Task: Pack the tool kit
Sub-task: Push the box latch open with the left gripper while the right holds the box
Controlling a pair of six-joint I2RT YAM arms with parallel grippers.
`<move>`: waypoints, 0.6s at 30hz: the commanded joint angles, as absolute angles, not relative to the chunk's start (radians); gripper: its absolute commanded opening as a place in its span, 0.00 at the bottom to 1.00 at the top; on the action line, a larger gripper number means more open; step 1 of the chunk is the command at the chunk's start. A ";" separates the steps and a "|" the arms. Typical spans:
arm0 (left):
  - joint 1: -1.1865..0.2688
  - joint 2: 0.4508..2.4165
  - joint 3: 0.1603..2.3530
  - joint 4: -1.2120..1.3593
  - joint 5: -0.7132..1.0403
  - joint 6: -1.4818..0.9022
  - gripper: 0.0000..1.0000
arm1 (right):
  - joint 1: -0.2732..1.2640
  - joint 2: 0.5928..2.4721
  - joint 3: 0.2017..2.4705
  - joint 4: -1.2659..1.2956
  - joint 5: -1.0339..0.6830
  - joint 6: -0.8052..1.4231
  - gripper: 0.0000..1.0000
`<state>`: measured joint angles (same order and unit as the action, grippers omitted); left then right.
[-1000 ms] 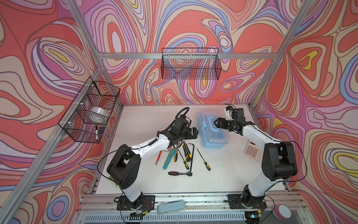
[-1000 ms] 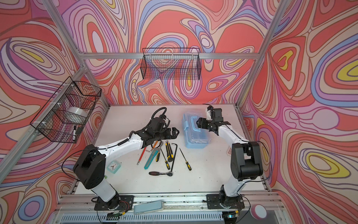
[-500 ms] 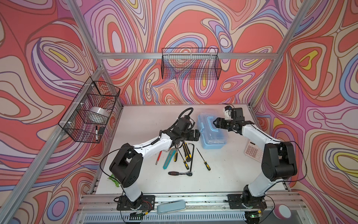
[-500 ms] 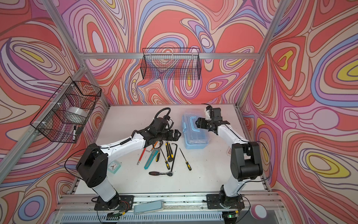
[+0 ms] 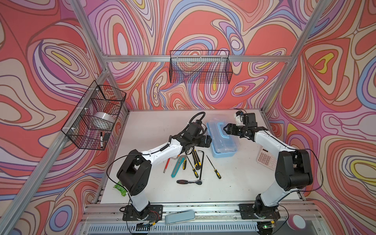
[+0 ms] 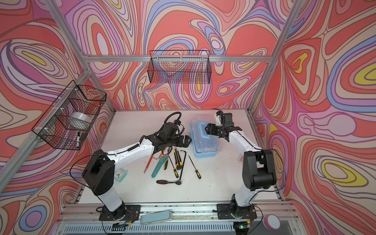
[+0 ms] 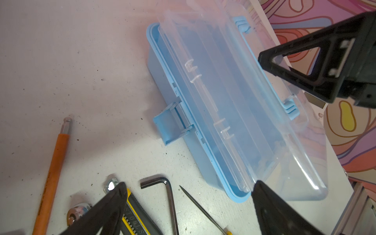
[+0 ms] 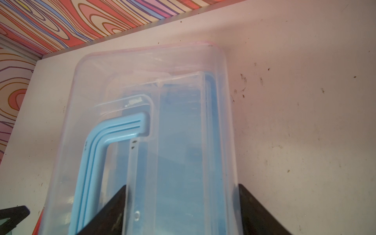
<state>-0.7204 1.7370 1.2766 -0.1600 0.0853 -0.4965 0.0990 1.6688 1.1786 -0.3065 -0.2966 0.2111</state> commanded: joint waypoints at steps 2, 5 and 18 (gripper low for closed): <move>-0.721 1.754 1.298 -0.161 0.079 -0.481 0.95 | 0.066 1.654 1.113 -0.311 -0.421 0.271 0.29; -0.721 1.749 1.280 -0.154 0.081 -0.484 0.95 | 0.039 1.646 1.091 -0.263 -0.488 0.314 0.28; -0.712 1.750 1.254 -0.088 0.184 -0.515 0.92 | -0.027 1.618 0.996 -0.060 -0.727 0.464 0.28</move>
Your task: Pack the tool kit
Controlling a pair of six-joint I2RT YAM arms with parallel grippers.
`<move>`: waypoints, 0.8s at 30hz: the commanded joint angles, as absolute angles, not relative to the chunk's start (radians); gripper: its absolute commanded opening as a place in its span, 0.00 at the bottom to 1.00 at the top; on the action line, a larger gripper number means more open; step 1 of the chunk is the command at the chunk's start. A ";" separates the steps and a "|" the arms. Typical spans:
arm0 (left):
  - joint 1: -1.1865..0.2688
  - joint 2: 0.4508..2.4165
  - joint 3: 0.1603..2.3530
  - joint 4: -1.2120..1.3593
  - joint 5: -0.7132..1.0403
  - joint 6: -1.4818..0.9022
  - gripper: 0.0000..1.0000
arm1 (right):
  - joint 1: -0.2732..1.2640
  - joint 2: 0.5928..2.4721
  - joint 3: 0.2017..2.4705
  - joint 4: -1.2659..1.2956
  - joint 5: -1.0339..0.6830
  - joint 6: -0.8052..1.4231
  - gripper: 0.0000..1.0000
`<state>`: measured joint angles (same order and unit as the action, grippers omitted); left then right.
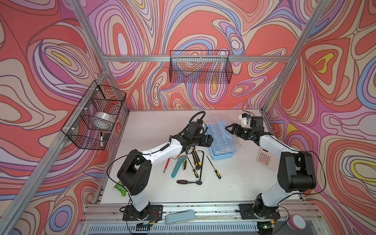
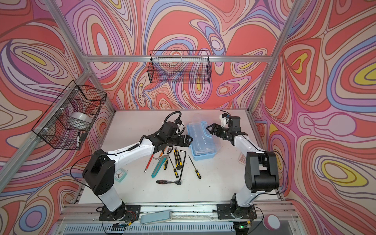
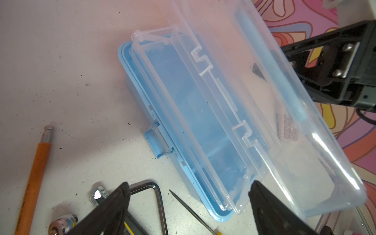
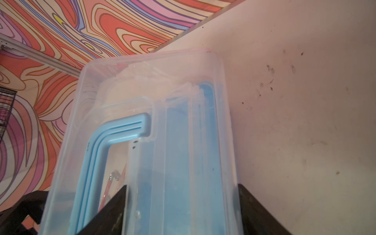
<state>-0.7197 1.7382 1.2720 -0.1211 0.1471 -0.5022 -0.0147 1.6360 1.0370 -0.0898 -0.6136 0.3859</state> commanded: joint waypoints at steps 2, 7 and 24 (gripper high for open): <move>-0.703 1.749 1.242 -0.075 0.199 -0.530 0.90 | -0.043 1.621 0.974 -0.026 -0.753 0.492 0.28; -0.686 1.741 1.215 -0.051 0.225 -0.557 0.87 | -0.079 1.630 0.913 0.096 -0.824 0.575 0.28; -0.686 1.789 1.259 -0.001 0.315 -0.597 0.62 | -0.104 1.656 0.831 0.345 -0.919 0.756 0.29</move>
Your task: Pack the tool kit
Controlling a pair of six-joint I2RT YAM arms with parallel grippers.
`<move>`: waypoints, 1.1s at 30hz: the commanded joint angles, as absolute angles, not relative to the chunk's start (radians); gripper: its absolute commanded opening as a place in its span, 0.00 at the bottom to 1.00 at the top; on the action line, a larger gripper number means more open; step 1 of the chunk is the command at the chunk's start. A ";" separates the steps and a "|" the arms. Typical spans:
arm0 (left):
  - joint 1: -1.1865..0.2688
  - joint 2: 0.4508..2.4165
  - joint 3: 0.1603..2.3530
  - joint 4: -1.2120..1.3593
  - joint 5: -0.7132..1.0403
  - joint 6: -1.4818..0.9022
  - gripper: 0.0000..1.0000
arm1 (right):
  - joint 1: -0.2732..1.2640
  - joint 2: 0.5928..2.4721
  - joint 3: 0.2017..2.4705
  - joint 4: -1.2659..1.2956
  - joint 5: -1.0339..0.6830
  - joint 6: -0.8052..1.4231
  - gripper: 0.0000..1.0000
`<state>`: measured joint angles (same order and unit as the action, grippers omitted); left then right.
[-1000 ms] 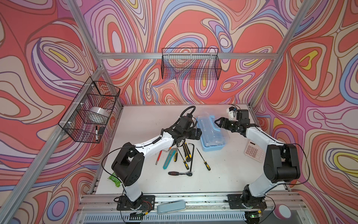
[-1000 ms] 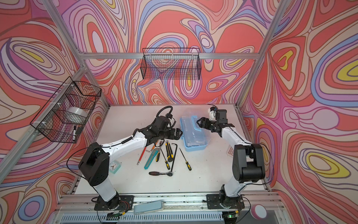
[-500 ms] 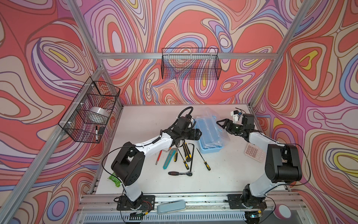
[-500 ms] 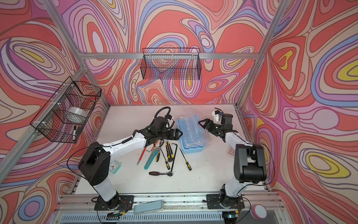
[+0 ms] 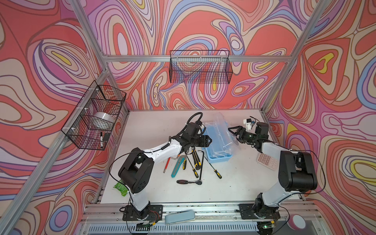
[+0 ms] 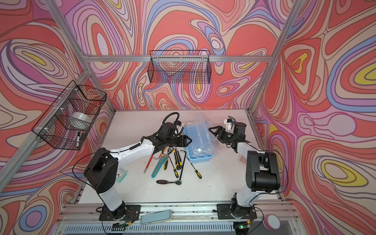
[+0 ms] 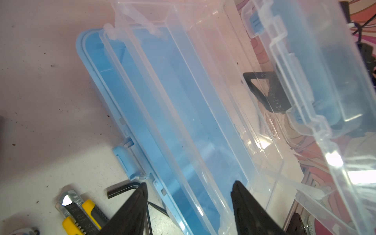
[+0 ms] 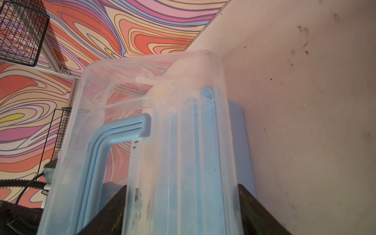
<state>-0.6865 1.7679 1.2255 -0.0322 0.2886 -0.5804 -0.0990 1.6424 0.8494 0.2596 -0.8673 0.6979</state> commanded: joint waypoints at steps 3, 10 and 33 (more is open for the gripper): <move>-0.686 1.802 1.276 -0.003 0.320 -0.600 0.58 | -0.105 1.669 0.810 0.403 -0.926 0.793 0.29; -0.686 1.837 1.307 0.007 0.340 -0.620 0.50 | -0.110 1.690 0.782 0.484 -0.941 0.841 0.29; -0.686 2.023 1.486 0.052 0.423 -0.704 0.44 | -0.177 1.809 0.801 0.711 -0.991 0.996 0.30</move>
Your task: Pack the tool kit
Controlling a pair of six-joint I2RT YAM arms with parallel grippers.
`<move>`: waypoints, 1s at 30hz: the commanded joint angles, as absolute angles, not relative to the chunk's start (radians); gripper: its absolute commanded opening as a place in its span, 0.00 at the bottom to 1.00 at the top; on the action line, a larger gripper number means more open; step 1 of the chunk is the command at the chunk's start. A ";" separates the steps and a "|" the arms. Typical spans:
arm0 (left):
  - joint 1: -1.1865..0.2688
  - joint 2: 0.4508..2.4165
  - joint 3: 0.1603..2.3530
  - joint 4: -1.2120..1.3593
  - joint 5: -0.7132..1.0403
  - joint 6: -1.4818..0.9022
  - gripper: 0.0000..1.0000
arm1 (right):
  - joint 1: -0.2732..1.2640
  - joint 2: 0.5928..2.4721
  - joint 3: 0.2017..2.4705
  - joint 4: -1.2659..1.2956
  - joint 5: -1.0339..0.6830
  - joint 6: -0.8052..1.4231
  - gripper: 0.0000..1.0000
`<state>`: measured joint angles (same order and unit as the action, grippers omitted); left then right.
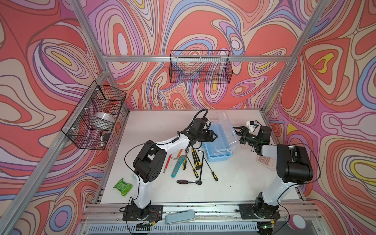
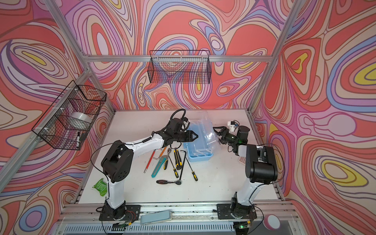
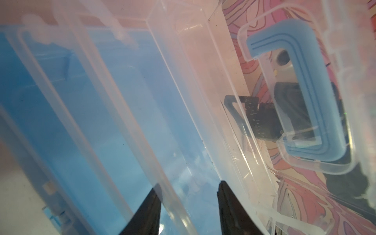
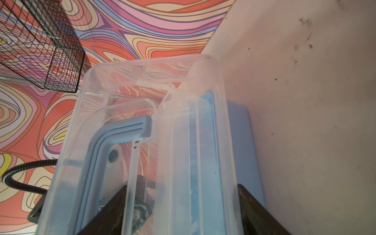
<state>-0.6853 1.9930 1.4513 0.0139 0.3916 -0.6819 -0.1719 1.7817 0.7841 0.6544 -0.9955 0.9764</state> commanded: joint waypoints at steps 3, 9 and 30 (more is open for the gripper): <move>-0.683 2.029 1.486 0.072 0.428 -0.719 0.41 | -0.176 1.810 0.816 0.699 -0.992 0.996 0.40; -0.678 2.024 1.485 0.131 0.436 -0.741 0.32 | -0.183 1.800 0.839 0.626 -0.986 0.959 0.60; -0.676 2.060 1.514 0.207 0.455 -0.851 0.23 | -0.210 1.778 0.837 0.521 -0.975 0.876 0.98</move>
